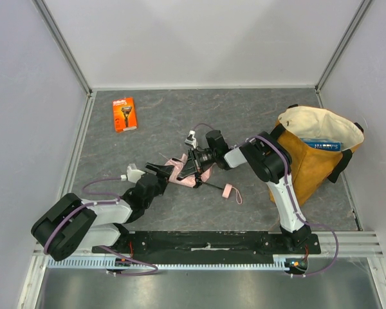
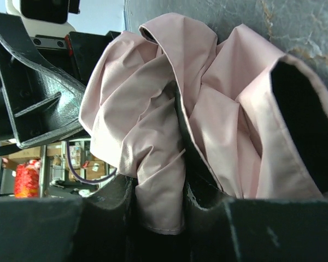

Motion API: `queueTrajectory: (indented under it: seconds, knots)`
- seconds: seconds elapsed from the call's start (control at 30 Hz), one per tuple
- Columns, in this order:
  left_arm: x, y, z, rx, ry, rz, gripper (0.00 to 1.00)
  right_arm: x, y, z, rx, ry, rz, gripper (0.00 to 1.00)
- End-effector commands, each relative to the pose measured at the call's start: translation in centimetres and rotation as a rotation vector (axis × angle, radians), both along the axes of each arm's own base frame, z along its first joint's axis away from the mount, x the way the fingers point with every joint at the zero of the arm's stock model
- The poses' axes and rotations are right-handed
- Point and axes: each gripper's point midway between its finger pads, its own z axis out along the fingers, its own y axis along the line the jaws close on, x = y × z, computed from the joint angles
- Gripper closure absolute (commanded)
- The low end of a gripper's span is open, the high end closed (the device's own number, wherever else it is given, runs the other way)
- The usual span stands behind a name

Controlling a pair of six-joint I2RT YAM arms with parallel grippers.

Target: Put away the umbrella

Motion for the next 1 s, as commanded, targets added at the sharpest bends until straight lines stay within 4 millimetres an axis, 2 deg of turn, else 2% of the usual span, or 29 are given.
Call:
queueTrajectory:
  seconds: [0.0, 0.17, 0.3, 0.43, 0.63, 0.73, 0.8, 0.83, 0.97]
  knots:
    - [-2.2, 2.0, -4.1, 0.110, 0.113, 0.012, 0.19, -1.7, -0.3, -2.9, -0.101, 0.205, -0.052, 1.00]
    - [-2.0, 1.1, -4.1, 0.094, 0.102, -0.020, 0.21, -1.7, 0.4, -1.4, -0.060, 0.201, -0.029, 1.00]
    - [-1.0, -0.2, -3.9, 0.061, 0.080, -0.041, 0.21, -2.4, 0.4, -1.9, -0.069, 0.193, 0.000, 1.00]
    - [-0.4, -0.6, -3.9, 0.031, 0.061, -0.025, 0.25, -3.3, 0.3, -2.1, -0.068, 0.190, 0.023, 1.00]
    - [0.9, -1.7, -2.5, 0.044, 0.003, -0.062, 0.45, -4.2, 0.6, -2.4, -0.090, 0.155, 0.082, 1.00]
    - [1.0, -1.3, -2.1, 0.059, -0.020, -0.050, 0.53, -4.3, 0.6, -2.2, -0.093, 0.148, 0.096, 1.00]
    - [1.0, -1.4, -1.6, 0.063, -0.046, -0.070, 0.53, -4.3, 0.6, -1.8, -0.082, 0.140, 0.103, 1.00]
    - [0.8, -1.6, -1.6, 0.062, -0.039, -0.085, 0.50, -4.2, 0.6, -1.6, -0.079, 0.134, 0.103, 1.00]
    - [-1.3, -0.9, -3.1, 0.044, 0.042, -0.100, 0.28, -4.1, 0.8, -0.1, -0.051, 0.111, 0.101, 1.00]
